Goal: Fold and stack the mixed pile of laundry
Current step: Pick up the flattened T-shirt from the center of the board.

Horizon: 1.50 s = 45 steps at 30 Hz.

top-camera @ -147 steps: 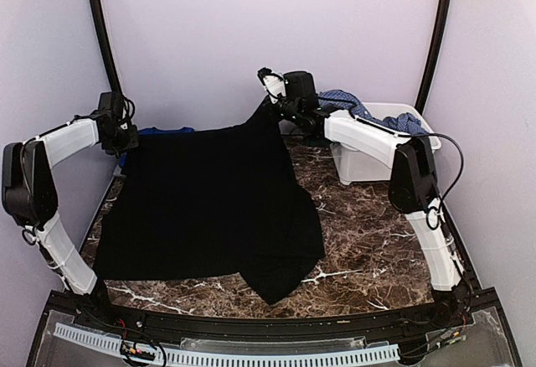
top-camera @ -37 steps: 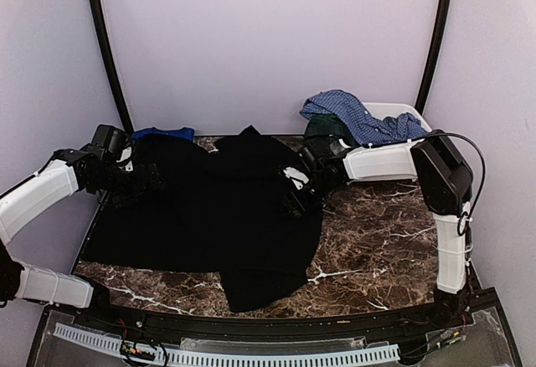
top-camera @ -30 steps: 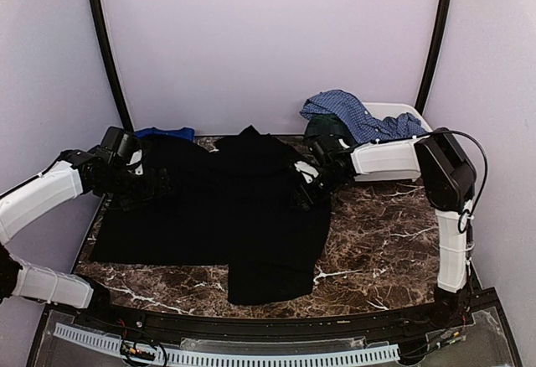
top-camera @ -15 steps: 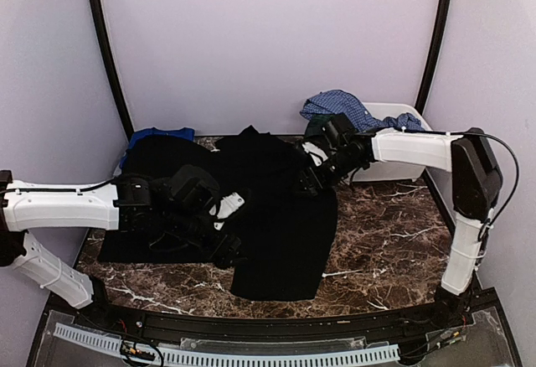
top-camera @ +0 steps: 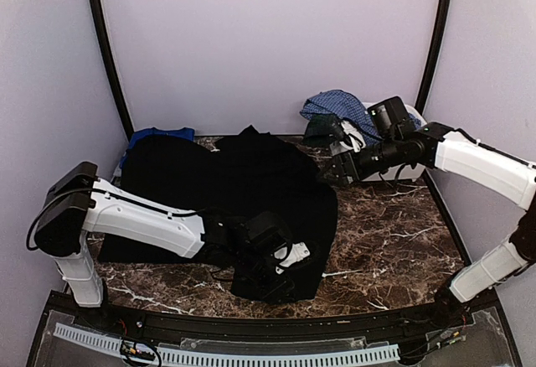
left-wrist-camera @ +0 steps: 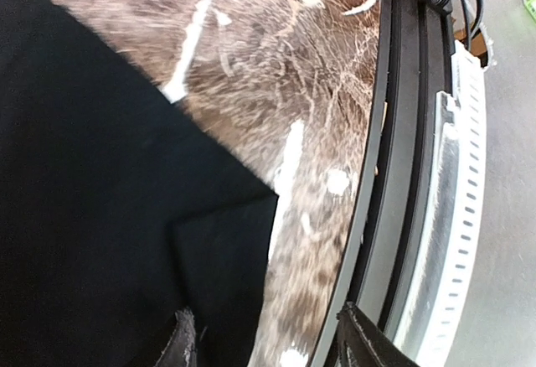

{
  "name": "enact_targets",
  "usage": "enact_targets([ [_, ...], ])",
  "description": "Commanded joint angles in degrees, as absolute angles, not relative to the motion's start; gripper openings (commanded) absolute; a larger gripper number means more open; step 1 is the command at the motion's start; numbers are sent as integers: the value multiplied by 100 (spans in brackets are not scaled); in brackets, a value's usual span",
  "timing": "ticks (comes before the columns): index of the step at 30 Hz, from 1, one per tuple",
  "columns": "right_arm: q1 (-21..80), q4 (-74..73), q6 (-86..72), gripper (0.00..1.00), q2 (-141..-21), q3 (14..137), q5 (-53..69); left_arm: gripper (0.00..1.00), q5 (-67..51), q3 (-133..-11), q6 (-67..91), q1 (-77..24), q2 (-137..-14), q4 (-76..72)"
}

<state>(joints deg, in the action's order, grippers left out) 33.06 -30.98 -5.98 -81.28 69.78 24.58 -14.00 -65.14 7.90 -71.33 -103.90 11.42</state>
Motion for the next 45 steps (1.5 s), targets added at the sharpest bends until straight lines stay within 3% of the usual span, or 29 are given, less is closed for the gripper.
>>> enact_targets([
  [1, 3153, -3131, -881, 74, -7578, 6555, 2543, 58, -1377, -6885, 917, -7237, -10867, 857],
  [5, 3095, -3199, -920, 74, -7334, 6295, 2532, 57, -1303, -6984, 952, -7272, -11147, 931],
  [9, 3072, -3178, -978, 74, -7107, 6012, 2501, 38, -1226, -7045, 683, -7520, -11227, 1105],
  [12, 3067, -3120, -1037, 74, -6926, 5790, 2518, 16, -1147, -7069, 566, -7701, -11198, 1189],
  [14, 3057, -3048, -1098, 74, -6775, 5621, 2528, 6, -1108, -7033, 538, -7738, -11141, 1144],
  [16, 3058, -2965, -1143, 73, -6636, 5465, 2578, 2, -1077, -6981, 513, -7743, -11032, 1074],
  [19, 3059, -2914, -1181, 73, -6515, 5312, 2615, 8, -805, -6915, 538, -7739, -10780, 1020],
  [23, 3058, -2838, -1225, 73, -6426, 5148, 2716, 30, -476, -6808, 728, -7547, -10496, 1045],
  [27, 3058, -2767, -1280, 73, -6397, 4998, 2821, 42, -490, -6623, 985, -7271, -10520, 991],
  [31, 3059, -2699, -1331, 74, -6317, 4852, 2875, 49, -593, -6639, 946, -7243, -10731, 994],
  [36, 3059, -2723, -1319, 74, -6252, 4800, 2848, 48, -969, -6734, 861, -7293, -11001, 1078],
  [40, 3058, -2750, -1318, 74, -6242, 4789, 2848, 41, -1222, -6820, 798, -7512, -11074, 1105],
  [45, 3059, -2750, -1335, 74, -6159, 4773, 2852, 13, -1290, -6921, 742, -7662, -11063, 1144],
])
